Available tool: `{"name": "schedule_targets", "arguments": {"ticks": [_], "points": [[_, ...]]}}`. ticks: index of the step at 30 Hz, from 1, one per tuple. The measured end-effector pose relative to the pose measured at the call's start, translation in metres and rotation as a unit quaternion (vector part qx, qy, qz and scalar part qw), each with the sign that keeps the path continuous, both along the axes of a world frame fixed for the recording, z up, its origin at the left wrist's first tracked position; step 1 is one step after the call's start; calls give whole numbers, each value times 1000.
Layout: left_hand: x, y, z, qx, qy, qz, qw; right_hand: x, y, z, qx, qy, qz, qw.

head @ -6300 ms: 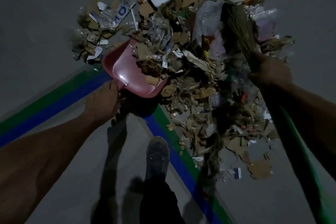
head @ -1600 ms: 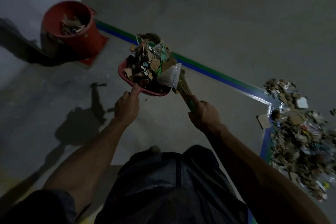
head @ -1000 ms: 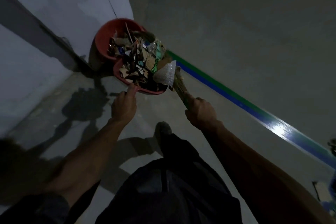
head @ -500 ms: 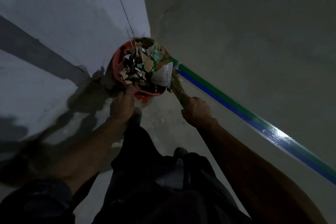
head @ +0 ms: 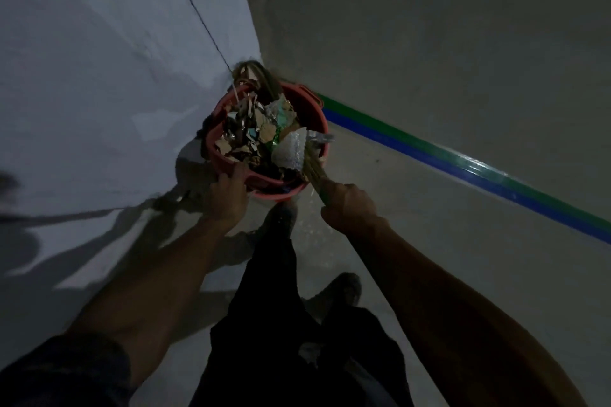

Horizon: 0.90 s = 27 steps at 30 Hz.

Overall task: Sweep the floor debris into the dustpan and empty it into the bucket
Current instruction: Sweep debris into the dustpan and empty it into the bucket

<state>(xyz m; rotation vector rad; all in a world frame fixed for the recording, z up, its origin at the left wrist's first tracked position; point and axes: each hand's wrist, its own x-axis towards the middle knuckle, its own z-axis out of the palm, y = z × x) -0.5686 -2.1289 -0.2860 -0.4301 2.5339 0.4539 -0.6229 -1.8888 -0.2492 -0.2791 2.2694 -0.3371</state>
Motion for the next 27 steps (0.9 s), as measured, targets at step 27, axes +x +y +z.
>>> {"name": "schedule_targets", "arguments": {"ticks": [27], "points": [[-55,-37,-41,-111,-7,-198,974,35,-20,-39,-25,12,-113,993]]}}
